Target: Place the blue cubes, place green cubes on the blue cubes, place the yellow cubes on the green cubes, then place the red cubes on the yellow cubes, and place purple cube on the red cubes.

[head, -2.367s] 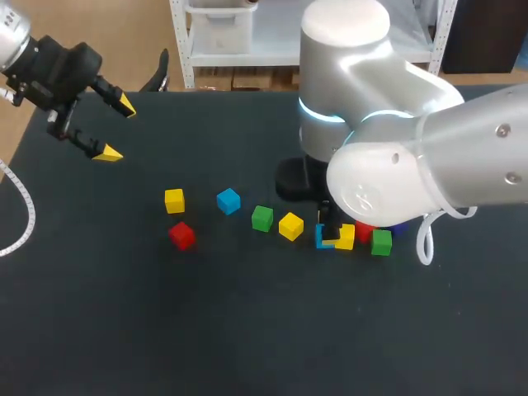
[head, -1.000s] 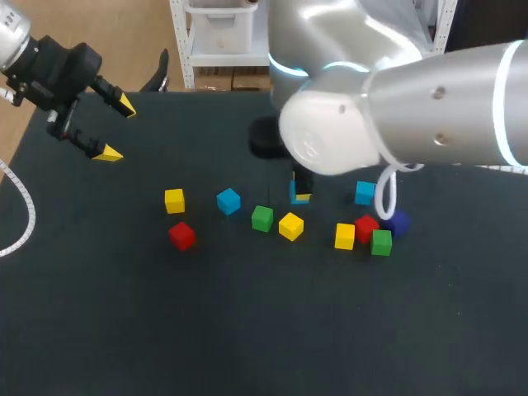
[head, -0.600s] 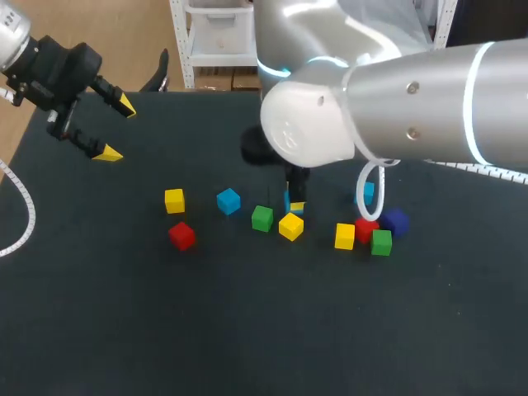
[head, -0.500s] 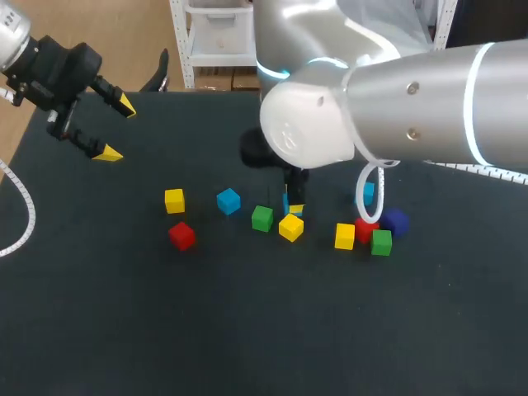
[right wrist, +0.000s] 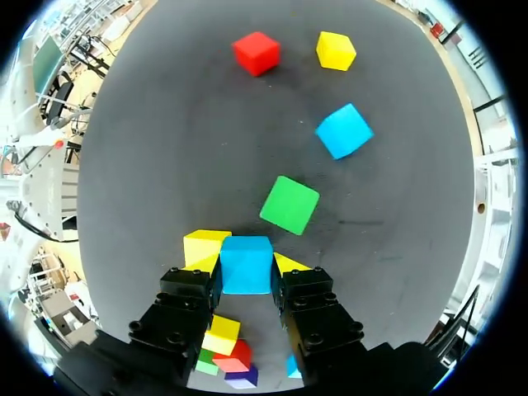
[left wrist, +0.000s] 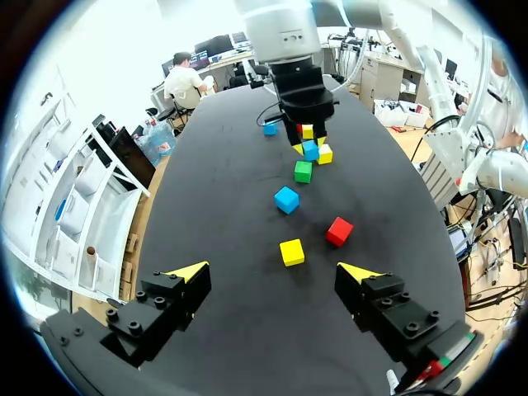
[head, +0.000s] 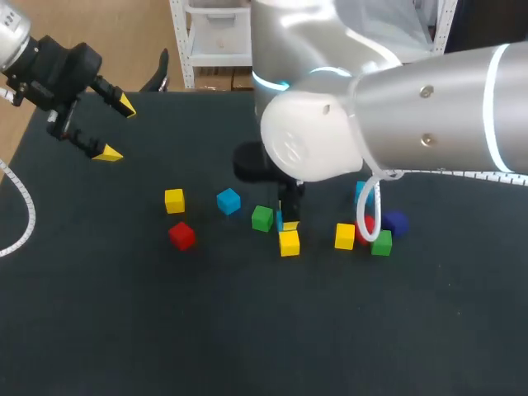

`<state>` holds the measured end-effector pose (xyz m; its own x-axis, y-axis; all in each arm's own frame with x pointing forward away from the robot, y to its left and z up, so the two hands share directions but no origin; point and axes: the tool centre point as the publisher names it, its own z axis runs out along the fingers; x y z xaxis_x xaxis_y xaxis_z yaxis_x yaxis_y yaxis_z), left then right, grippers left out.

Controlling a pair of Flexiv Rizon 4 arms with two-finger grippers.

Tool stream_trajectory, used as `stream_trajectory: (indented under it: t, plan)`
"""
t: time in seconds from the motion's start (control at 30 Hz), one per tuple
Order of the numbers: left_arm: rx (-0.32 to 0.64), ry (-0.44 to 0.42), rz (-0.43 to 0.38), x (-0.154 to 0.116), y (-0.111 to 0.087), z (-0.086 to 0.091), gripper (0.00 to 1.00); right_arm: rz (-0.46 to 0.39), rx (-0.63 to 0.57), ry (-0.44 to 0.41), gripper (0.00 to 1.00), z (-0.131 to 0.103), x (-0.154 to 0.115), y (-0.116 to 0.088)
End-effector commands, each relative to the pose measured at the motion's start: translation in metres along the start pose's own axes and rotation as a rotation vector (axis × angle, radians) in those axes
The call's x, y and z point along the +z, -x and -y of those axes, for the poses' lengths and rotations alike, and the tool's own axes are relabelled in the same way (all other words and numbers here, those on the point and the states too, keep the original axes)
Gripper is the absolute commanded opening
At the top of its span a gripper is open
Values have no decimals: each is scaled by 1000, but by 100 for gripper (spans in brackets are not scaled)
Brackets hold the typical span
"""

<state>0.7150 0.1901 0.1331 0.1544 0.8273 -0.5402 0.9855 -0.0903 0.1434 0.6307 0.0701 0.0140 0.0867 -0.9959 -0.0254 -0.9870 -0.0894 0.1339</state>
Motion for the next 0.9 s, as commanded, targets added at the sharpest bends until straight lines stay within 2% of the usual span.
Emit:
stream_trajectory:
  t: [0.03, 0.33, 0.47, 0.9]
  plan:
    - [2, 0, 0, 0, 0, 0, 100, 1, 11, -21, 0, -2, -2, -7]
    - [2, 0, 0, 0, 0, 0, 100, -36, 44, -100, 0, 29, -16, -22]
    - [2, 0, 0, 0, 0, 0, 100, -23, 52, -121, 0, 37, -20, -26]
    - [2, 0, 0, 0, 0, 0, 100, 5, 33, -168, 0, 49, -9, -22]
